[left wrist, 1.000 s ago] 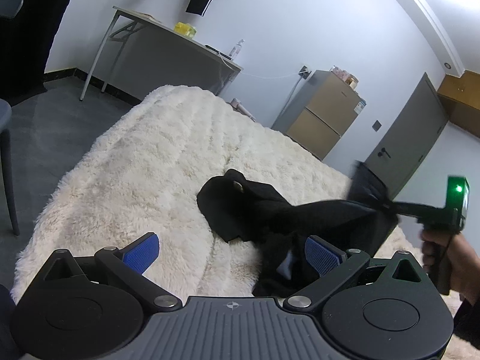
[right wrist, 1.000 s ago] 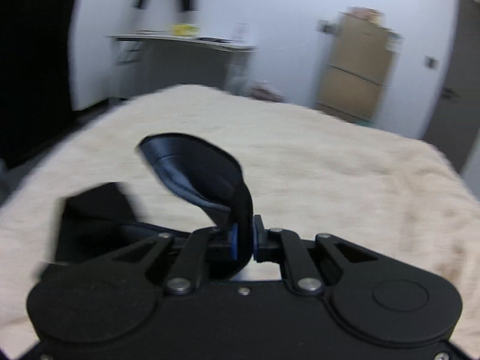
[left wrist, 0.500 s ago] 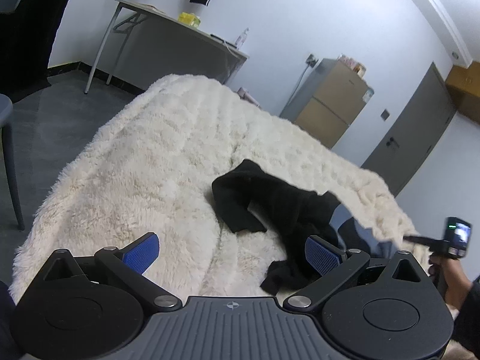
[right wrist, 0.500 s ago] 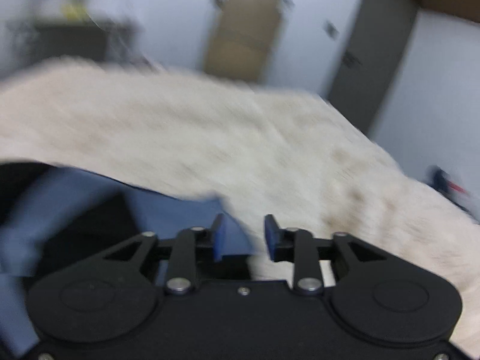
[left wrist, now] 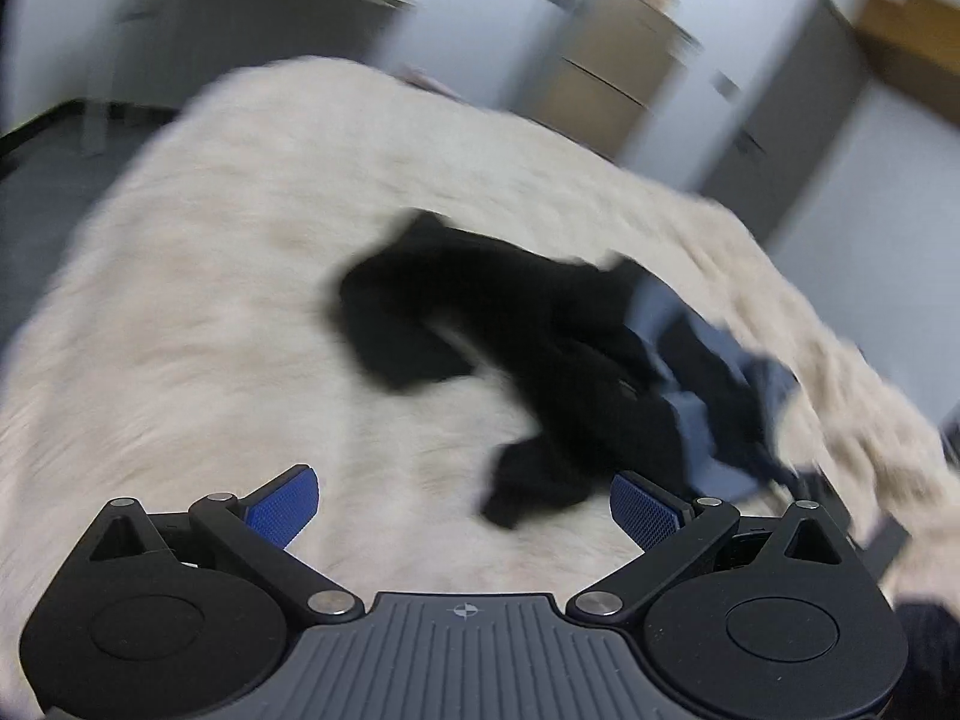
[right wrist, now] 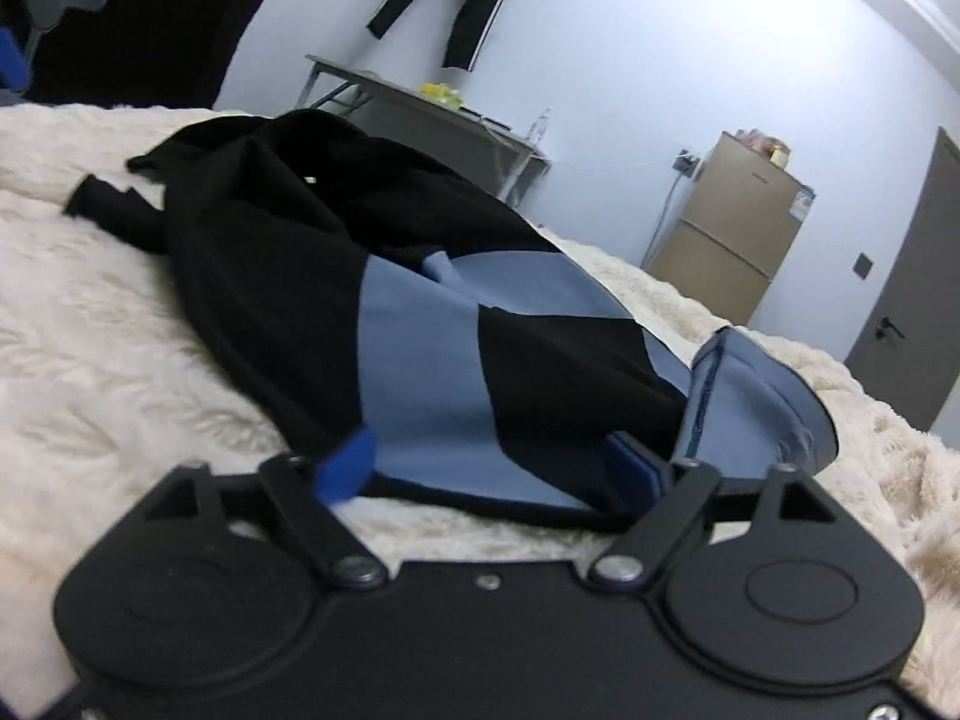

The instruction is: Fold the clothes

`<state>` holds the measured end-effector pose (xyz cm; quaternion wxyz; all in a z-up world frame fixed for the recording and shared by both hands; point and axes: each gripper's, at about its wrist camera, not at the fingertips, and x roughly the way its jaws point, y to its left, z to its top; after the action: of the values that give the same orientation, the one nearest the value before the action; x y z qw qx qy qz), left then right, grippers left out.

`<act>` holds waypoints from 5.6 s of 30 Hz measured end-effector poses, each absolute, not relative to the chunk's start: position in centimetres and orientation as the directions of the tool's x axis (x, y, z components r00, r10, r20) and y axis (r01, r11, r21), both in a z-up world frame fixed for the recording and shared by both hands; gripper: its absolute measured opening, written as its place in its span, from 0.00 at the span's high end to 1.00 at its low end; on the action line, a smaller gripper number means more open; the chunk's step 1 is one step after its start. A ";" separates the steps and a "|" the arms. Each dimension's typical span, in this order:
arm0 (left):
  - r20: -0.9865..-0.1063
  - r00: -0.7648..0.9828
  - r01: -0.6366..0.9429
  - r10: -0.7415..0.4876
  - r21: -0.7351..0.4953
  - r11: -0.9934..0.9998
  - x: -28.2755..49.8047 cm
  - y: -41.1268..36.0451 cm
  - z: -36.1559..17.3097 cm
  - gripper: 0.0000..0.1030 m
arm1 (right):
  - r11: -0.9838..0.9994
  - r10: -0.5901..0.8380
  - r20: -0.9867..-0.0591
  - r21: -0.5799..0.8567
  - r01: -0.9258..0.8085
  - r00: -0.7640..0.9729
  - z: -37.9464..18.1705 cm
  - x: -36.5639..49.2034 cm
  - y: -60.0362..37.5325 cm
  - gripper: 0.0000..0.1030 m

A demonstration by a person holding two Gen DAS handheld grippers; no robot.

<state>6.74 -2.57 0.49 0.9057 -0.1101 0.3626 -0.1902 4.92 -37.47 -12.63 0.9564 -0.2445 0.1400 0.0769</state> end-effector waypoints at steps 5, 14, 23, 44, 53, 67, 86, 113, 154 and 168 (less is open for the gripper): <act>-0.590 0.682 0.236 -0.431 -0.381 0.894 9.0 -5.4 -1.8 0.00 | 0.853 0.074 -0.301 -0.475 -0.217 0.951 -12.8 4.1 -36.4 0.18; -0.693 0.583 0.267 -0.425 -0.330 0.905 8.4 -6.2 -5.3 0.00 | 0.830 0.062 -0.282 -0.518 -0.206 0.958 -12.3 4.4 -36.3 0.18; -0.658 0.592 0.282 -0.465 -0.371 0.885 9.6 -5.7 -5.4 0.81 | 0.820 0.054 -0.282 -0.535 -0.204 0.958 -12.3 4.5 -35.9 0.18; -0.456 0.875 -0.084 -0.166 -0.480 0.873 6.2 3.4 -1.6 0.47 | 0.806 0.044 -0.277 -0.558 -0.198 0.960 -12.3 4.5 -35.6 0.18; -0.594 0.777 -0.030 -0.208 -0.365 0.931 8.0 0.2 -3.2 0.20 | 0.804 0.042 -0.275 -0.561 -0.196 0.960 -12.3 4.4 -35.6 0.18; -0.577 0.784 -0.009 -0.229 -0.380 0.925 7.8 0.6 -3.9 1.00 | 0.803 0.041 -0.272 -0.564 -0.194 0.961 -12.2 4.5 -35.5 0.18; -0.537 0.842 -0.236 -0.048 -0.448 0.862 5.9 4.6 -2.3 0.29 | 0.803 0.040 -0.270 -0.564 -0.192 0.962 -12.2 4.6 -35.5 0.18; -0.548 0.830 -0.169 -0.106 -0.428 0.888 6.5 3.5 -2.6 0.28 | 0.802 0.038 -0.269 -0.566 -0.190 0.962 -12.2 4.4 -35.4 0.18; -0.564 0.815 -0.139 -0.130 -0.409 0.902 6.9 2.6 -2.7 0.28 | 0.802 0.037 -0.266 -0.567 -0.187 0.963 -12.1 4.3 -35.4 0.18; -0.546 0.823 -0.159 -0.160 -0.491 0.856 6.4 4.4 -2.9 0.28 | 0.796 0.032 -0.264 -0.577 -0.184 0.964 -12.2 4.2 -35.4 0.18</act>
<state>6.44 4.41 -2.86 0.9162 -0.2680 0.2979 -0.0004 4.18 -35.42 -12.16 0.9397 -0.3145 0.1211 0.0575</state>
